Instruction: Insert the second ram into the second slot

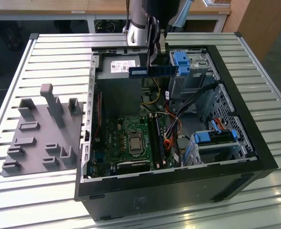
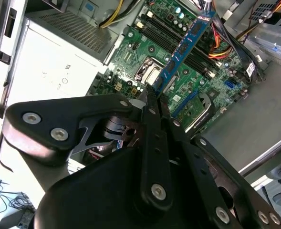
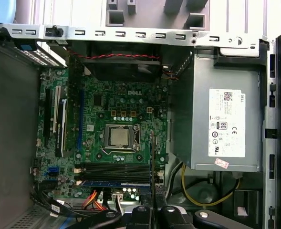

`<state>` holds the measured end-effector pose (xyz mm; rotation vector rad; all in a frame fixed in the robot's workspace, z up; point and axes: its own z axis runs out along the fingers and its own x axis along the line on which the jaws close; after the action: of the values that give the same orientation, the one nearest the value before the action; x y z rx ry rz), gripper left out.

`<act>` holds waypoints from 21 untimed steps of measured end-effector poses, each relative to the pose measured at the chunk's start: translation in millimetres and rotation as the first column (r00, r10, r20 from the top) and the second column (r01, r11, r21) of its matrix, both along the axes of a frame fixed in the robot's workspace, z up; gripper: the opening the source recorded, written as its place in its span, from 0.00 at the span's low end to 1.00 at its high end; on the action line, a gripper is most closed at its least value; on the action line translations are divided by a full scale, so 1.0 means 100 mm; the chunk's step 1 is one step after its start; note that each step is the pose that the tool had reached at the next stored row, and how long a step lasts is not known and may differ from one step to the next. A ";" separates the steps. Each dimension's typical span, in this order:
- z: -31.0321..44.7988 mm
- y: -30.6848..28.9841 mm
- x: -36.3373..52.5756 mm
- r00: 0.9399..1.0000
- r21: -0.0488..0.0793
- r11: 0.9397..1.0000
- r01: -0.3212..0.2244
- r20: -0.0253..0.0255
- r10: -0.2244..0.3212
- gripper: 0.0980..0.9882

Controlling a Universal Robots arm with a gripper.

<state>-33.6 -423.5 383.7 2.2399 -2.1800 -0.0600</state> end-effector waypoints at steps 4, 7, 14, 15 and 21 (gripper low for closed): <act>0.000 -0.023 0.000 1.000 0.000 1.000 0.000 0.000 0.000 0.04; -0.001 -0.033 0.000 1.000 0.000 1.000 0.000 0.000 0.000 0.04; -0.001 -0.035 0.000 1.000 0.000 1.000 0.005 0.000 -0.005 0.04; -0.001 -0.035 0.000 1.000 0.000 1.000 0.007 0.000 -0.007 0.04; 0.000 -0.035 0.000 1.000 0.000 1.000 0.021 0.000 -0.021 0.04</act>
<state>-33.5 -427.0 383.6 2.2169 -2.2040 -0.0602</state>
